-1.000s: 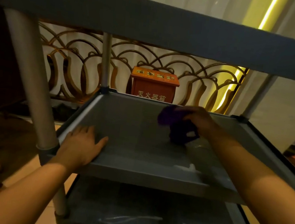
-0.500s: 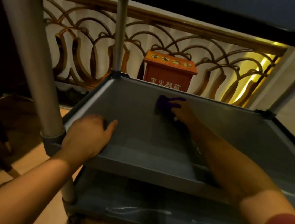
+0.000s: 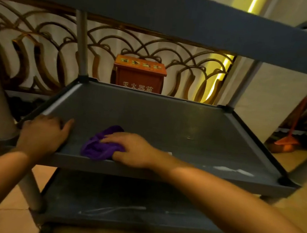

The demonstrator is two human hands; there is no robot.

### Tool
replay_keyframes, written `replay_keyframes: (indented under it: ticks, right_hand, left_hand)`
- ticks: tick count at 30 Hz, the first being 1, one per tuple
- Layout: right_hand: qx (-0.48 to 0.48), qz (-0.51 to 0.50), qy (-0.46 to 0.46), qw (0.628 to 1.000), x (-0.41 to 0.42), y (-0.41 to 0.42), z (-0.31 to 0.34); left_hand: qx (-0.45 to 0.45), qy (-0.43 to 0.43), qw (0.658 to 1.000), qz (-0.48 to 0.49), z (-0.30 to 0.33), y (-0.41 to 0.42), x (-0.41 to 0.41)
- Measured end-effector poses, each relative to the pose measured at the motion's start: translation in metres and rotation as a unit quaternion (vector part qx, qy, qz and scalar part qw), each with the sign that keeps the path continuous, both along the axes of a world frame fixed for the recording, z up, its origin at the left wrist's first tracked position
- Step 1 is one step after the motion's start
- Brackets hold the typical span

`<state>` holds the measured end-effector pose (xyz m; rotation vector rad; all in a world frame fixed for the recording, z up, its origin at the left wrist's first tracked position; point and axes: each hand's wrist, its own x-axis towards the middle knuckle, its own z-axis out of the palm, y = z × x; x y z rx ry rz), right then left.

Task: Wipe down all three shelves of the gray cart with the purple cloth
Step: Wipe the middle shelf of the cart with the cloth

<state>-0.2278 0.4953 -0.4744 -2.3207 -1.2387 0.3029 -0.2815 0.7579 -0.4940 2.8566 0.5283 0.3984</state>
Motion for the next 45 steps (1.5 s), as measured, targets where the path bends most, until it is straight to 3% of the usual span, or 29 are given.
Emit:
replay_keyframes:
  ticks: [2, 4, 10, 13, 19, 25, 27, 31, 34, 37, 40, 43, 45]
  right_hand:
    - [-0.038, 0.006, -0.091, 0.995, -0.007, 0.017, -0.012]
    - [-0.06, -0.007, -0.106, 0.993, -0.001, 0.029, -0.014]
    - [-0.072, -0.067, -0.123, 0.987, 0.019, 0.006, -0.01]
    - [-0.139, -0.13, -0.149, 0.97, 0.027, -0.005, -0.01]
    - [-0.226, -0.393, -0.114, 0.884, 0.061, -0.136, -0.001]
    - [-0.22, -0.592, -0.038, 0.774, 0.054, -0.312, 0.002]
    - [-0.21, -0.592, -0.072, 0.775, 0.05, -0.346, 0.0]
    - [-0.209, -0.604, -0.075, 0.765, 0.053, -0.379, 0.007]
    - [-0.17, -0.587, -0.091, 0.786, 0.053, -0.386, -0.001]
    - [-0.091, -0.575, -0.083, 0.809, 0.047, -0.378, -0.016]
    - [-0.005, -0.588, -0.03, 0.808, 0.038, -0.369, -0.015]
    - [0.015, -0.567, 0.001, 0.823, 0.021, -0.335, -0.008]
    - [0.024, -0.518, 0.012, 0.855, 0.01, -0.29, -0.007]
  left_hand:
    - [-0.015, 0.093, 0.995, 0.014, -0.004, -0.008, 0.009]
    - [0.018, 0.153, 0.988, 0.024, -0.016, -0.014, 0.018]
    - [-0.019, 0.182, 0.98, 0.082, -0.013, -0.025, 0.024]
    - [-0.015, 0.208, 0.974, 0.094, -0.013, -0.035, 0.024]
    - [-0.016, 0.213, 0.973, 0.088, -0.013, -0.041, 0.02]
    - [-0.018, 0.216, 0.972, 0.094, -0.02, -0.038, 0.027]
    - [-0.017, 0.22, 0.971, 0.087, -0.021, -0.037, 0.03]
    - [0.071, 0.206, 0.976, -0.01, -0.008, -0.05, 0.034]
    - [0.031, 0.187, 0.981, -0.031, -0.006, -0.063, 0.032]
    - [0.011, 0.228, 0.973, -0.042, -0.015, -0.062, 0.035]
    - [0.005, 0.231, 0.972, -0.043, -0.021, -0.053, 0.037]
    - [0.081, 0.251, 0.958, -0.113, -0.028, -0.045, 0.039]
    - [0.083, 0.28, 0.95, -0.113, -0.025, -0.046, 0.04]
